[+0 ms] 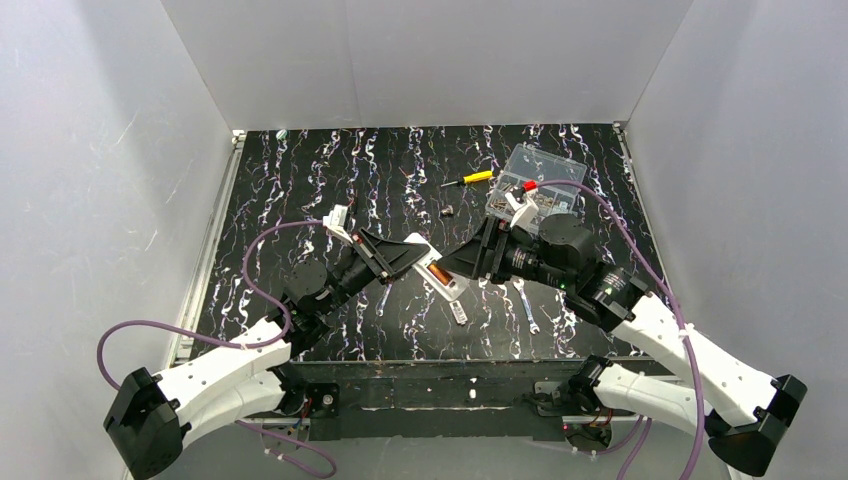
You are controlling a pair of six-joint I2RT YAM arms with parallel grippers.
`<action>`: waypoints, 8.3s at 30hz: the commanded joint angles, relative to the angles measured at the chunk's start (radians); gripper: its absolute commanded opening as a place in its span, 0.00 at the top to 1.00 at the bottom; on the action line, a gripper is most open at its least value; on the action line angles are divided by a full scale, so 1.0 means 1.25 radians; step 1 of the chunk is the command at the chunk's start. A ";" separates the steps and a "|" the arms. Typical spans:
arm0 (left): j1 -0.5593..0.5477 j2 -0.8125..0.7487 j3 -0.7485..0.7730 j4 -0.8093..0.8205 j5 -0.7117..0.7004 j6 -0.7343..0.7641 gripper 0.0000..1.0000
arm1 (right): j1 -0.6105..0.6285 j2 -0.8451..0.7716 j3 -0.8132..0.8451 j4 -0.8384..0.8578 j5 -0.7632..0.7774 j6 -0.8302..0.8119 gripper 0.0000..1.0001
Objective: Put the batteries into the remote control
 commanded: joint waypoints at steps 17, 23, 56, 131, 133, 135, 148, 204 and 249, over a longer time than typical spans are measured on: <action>-0.002 -0.015 0.046 0.085 0.010 0.018 1.00 | 0.001 -0.010 -0.039 0.097 -0.063 0.049 0.34; -0.003 -0.013 0.046 0.087 0.008 0.018 1.00 | 0.001 -0.006 -0.045 0.098 -0.069 0.047 0.41; -0.002 0.000 0.056 0.086 0.011 0.021 1.00 | 0.001 0.037 -0.018 0.042 -0.082 -0.006 0.56; -0.002 0.000 0.059 -0.006 0.011 0.008 1.00 | 0.013 0.122 0.197 -0.172 -0.023 -0.381 0.44; -0.002 0.000 0.059 -0.009 0.010 0.007 1.00 | 0.017 0.126 0.198 -0.177 -0.022 -0.384 0.43; -0.002 0.000 0.060 -0.012 0.008 0.007 1.00 | 0.019 0.129 0.199 -0.181 -0.015 -0.389 0.43; -0.002 -0.008 0.061 -0.031 0.001 0.007 1.00 | 0.042 0.147 0.214 -0.238 0.071 -0.426 0.49; -0.003 -0.116 -0.034 -0.177 -0.058 0.042 1.00 | 0.120 0.073 0.201 -0.214 0.083 -0.439 0.35; -0.002 -0.134 0.029 -0.303 -0.133 -0.013 1.00 | 0.218 0.269 0.175 -0.218 0.109 -0.629 0.39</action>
